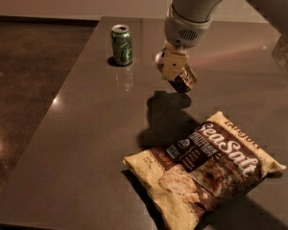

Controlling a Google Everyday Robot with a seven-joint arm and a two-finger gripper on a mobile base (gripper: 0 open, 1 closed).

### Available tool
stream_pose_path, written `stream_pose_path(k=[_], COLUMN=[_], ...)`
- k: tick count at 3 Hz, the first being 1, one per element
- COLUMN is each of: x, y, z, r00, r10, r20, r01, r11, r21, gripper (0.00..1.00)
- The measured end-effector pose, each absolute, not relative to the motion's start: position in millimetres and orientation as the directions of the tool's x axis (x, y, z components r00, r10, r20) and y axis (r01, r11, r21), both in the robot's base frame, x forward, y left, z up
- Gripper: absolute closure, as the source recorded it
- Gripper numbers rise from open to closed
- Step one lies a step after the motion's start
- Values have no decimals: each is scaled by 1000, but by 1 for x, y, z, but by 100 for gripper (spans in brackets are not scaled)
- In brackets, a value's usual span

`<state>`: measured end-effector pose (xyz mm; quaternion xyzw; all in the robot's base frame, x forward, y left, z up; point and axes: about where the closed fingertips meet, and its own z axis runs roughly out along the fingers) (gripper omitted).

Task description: Knock orange can over

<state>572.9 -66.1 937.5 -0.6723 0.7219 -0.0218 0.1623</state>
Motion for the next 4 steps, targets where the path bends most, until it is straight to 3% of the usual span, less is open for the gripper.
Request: stream_pose_path(k=[1,2,4], x=[572,569,563], y=[-46,-28,-16], z=[930,912,889], r00=[36,117,190], r10=[-989,-992,-981], r20=[-143,-49,47], r01=[-967,-965,-956], r11=[2,-102,-195], r21=[-255,-242,-219], gripper=[84,53,6])
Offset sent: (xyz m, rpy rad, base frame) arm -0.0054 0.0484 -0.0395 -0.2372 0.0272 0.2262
